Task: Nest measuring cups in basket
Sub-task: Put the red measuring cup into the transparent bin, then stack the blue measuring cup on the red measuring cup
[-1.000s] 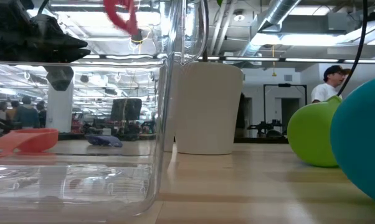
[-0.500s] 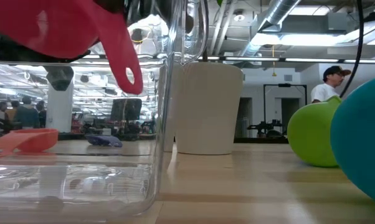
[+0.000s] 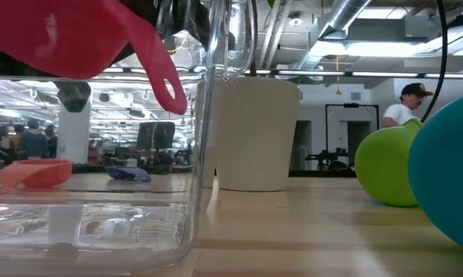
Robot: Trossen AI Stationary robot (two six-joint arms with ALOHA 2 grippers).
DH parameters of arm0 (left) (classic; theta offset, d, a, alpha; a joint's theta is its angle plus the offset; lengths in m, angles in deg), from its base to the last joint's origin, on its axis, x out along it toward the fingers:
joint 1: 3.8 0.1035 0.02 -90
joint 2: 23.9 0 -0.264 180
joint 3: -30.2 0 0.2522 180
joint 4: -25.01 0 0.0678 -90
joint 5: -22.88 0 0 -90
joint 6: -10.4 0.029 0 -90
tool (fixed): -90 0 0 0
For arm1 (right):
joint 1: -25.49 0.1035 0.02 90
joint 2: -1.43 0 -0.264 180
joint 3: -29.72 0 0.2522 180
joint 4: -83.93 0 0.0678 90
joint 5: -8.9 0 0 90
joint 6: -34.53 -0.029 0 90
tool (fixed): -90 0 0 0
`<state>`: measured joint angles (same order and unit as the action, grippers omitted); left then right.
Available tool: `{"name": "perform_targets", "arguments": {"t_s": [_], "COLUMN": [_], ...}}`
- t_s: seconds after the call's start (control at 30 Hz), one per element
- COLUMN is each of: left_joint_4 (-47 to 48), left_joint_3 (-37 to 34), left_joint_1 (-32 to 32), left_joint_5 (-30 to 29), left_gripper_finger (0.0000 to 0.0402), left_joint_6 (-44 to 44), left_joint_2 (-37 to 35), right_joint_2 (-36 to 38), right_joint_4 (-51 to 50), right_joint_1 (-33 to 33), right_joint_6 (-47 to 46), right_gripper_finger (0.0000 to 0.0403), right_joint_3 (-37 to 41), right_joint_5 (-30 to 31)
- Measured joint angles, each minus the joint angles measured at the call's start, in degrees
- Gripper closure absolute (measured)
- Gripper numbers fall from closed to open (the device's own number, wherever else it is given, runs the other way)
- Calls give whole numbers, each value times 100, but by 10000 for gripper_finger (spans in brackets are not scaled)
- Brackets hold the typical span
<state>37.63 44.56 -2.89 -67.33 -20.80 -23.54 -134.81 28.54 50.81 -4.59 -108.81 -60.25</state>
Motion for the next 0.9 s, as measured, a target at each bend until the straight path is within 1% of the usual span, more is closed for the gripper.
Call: {"name": "perform_targets", "arguments": {"t_s": [0.23, 0.43, 0.73, 0.8, 0.9], "left_joint_4": [2, 2, 4, 4, 4], "left_joint_3": [1, 1, 2, 0, 0], "left_joint_1": [0, 0, -2, -2, -2], "left_joint_5": [0, 0, -2, -2, -4], "left_gripper_finger": [343, 343, 343, 343, 343], "left_joint_6": [-11, -11, -9, -10, -9], "left_joint_2": [0, 1, 2, 1, 0], "right_joint_2": [2, 0, 2, 2, 28], "right_joint_4": [35, 80, 264, 489, 835], "right_joint_1": [-2, -2, -4, -14, -31], "right_joint_6": [12, 10, 1, -13, -39], "right_gripper_finger": [318, 293, 275, 273, 275], "right_joint_3": [40, 163, 236, 223, -19], "right_joint_5": [-2, -76, -148, -175, -335]}}
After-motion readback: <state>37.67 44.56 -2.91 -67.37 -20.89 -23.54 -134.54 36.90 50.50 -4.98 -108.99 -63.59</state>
